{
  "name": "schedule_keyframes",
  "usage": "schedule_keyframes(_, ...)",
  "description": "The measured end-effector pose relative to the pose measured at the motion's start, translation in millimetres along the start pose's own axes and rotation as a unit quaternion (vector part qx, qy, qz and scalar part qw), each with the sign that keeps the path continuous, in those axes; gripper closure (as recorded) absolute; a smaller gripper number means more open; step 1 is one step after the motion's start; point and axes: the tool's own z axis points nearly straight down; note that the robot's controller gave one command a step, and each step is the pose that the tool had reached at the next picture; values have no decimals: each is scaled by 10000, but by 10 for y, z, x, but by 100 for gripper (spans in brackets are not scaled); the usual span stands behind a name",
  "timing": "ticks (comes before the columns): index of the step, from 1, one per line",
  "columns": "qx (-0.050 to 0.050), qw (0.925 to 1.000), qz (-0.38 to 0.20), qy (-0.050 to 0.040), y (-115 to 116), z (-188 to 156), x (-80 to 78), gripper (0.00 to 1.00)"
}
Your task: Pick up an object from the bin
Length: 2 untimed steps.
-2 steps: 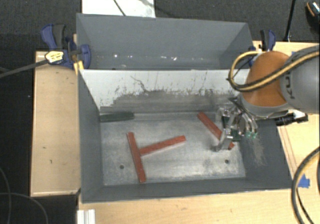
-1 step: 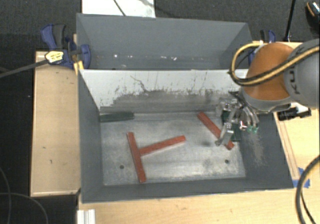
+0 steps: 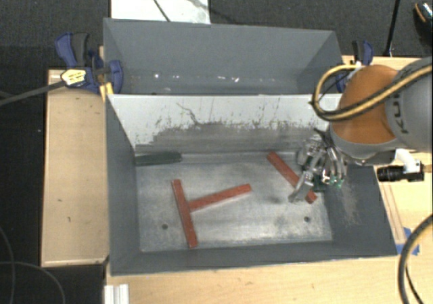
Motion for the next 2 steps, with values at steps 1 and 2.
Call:
schedule_keyframes(1, 5, 9949, 1010, 17, 31, 377, 41, 0)
schedule_keyframes(2, -3, 9691, 2465, -21, 113, 364, -59, 0)
